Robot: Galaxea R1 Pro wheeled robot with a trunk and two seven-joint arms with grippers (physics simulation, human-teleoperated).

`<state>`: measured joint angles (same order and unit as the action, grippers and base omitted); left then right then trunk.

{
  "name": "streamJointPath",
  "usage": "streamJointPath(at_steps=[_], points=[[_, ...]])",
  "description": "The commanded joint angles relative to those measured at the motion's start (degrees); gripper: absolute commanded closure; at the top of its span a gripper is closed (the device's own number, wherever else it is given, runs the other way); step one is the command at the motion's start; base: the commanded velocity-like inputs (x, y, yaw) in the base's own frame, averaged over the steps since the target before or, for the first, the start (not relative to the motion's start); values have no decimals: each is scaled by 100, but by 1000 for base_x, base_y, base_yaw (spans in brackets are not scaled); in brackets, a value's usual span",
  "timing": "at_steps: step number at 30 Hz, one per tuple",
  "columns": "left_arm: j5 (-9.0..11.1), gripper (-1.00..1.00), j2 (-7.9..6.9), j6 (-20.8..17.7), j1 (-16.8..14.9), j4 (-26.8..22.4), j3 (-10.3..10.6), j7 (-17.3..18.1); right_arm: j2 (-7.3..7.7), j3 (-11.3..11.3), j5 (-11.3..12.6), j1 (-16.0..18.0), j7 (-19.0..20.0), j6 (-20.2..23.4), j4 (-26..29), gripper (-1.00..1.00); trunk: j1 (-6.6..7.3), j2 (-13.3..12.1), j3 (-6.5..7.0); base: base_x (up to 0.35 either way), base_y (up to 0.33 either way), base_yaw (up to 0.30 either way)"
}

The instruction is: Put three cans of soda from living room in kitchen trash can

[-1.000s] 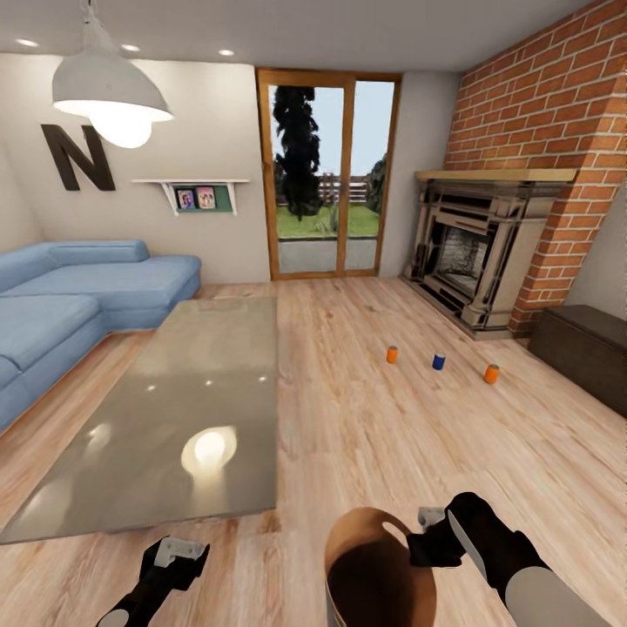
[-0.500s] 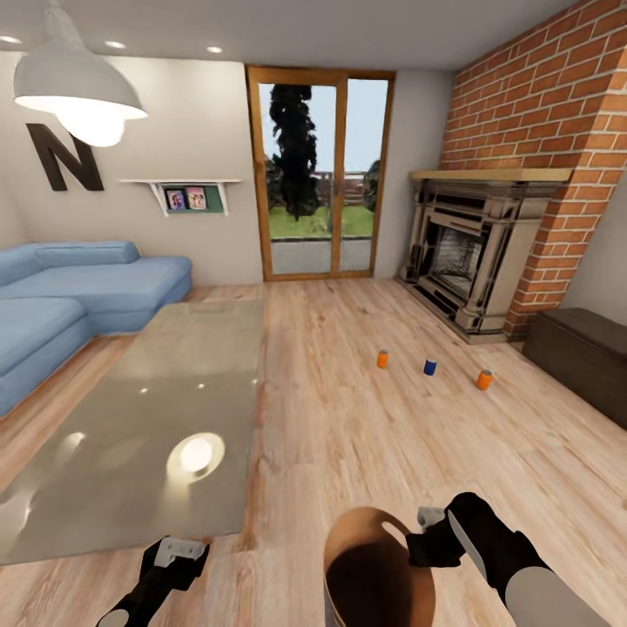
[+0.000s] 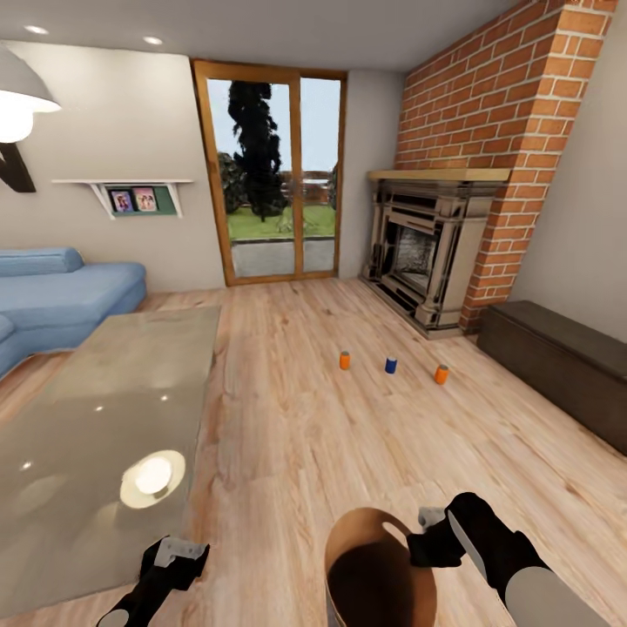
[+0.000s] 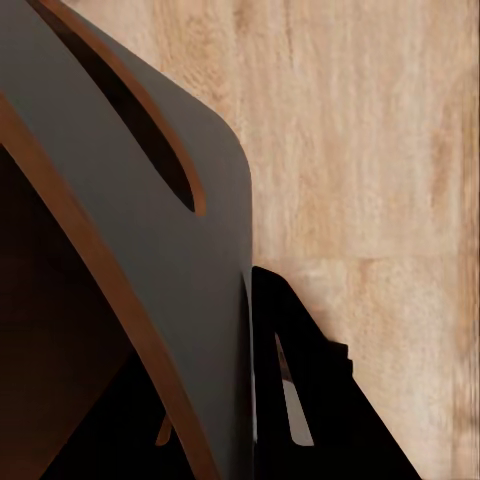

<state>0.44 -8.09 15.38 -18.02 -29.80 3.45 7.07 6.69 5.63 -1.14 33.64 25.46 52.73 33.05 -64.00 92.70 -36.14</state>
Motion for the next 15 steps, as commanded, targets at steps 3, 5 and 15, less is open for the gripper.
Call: streamJointPath(at_steps=[3, 5, 15], points=[[0, -100, 0, 0, 0, 0, 0, 1, -1, -9, 165, 2, 37, 36, 0, 100, 0, 0, 1, 155, -251, -250], [0, -100, 0, 2, 0, 0, 0, 0, -1, -9, 165, 2, 38, 36, 0, 100, 0, 0, 1, 155, -251, -251], [0, -100, 0, 0, 0, 0, -2, 4, -1, -10, 166, 2, 38, 36, 0, 100, 0, 0, 1, 155, -251, -250]])
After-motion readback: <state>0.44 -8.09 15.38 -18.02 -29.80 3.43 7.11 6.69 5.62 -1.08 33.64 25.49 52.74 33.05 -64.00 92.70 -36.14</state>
